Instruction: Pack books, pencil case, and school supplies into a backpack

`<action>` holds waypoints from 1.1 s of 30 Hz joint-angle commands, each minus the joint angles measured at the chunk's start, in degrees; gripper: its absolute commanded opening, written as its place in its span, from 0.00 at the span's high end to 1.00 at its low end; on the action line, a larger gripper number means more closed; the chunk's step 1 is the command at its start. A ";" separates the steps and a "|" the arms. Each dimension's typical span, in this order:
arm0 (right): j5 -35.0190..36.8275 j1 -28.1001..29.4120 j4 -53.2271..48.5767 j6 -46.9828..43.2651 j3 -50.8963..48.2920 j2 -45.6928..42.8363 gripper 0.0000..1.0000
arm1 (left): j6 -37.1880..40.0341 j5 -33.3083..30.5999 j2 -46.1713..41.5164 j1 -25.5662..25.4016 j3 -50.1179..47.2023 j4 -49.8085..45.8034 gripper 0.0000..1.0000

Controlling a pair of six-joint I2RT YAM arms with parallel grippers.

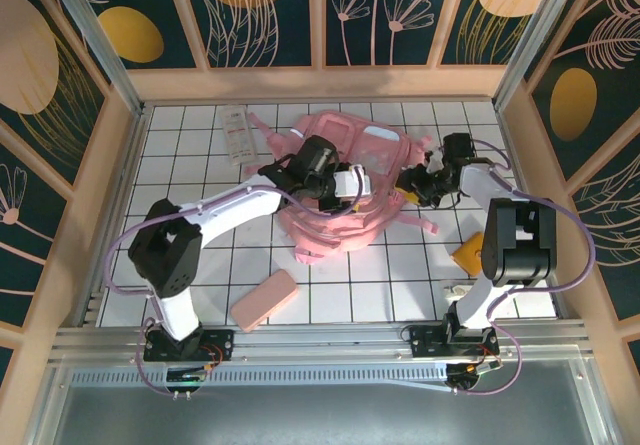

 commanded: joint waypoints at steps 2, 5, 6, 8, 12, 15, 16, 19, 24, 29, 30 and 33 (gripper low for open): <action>5.38 1.07 -3.72 -13.79 0.97 1.36 0.55 | 7.75 -4.65 1.84 0.11 3.03 -6.96 0.34; 6.57 1.66 -3.15 -16.63 1.43 1.52 0.55 | 7.24 -6.27 2.60 0.04 3.23 -6.31 0.39; 6.48 2.12 -2.46 -17.93 0.98 1.20 0.55 | 7.26 -7.04 3.09 0.19 3.48 -6.26 0.43; 7.52 3.20 -0.39 -19.52 -0.28 -0.14 0.56 | 7.32 -9.48 3.72 0.13 3.61 -5.55 0.53; 6.98 4.81 9.07 -24.50 -6.99 -7.25 0.59 | 7.97 -12.50 4.87 0.15 4.90 -6.00 0.80; 4.15 6.99 16.60 -37.37 -13.67 -14.81 0.60 | 9.06 -12.08 4.62 0.22 4.79 -6.74 1.00; 3.42 7.76 18.21 -41.79 -15.61 -16.85 0.58 | 9.46 -11.36 4.50 0.25 4.84 -7.26 1.00; 2.73 8.04 21.91 -52.18 -19.40 -20.11 0.58 | 8.67 -6.98 3.22 1.11 5.15 -7.81 1.00; 0.39 7.44 20.52 -74.60 -23.03 -21.55 0.56 | 4.36 2.34 -1.58 4.73 1.70 -1.36 1.00; 1.53 4.83 29.94 -76.10 -26.26 -19.31 0.56 | 4.71 8.23 -4.80 6.16 -1.68 3.20 1.00; 0.99 4.37 32.19 -75.77 -26.64 -19.12 0.56 | 4.61 9.01 -4.89 6.33 -1.72 3.32 1.00; -2.76 3.76 37.84 -74.15 -27.63 -19.08 0.56 | 3.80 10.58 -5.29 6.48 -2.26 4.25 1.00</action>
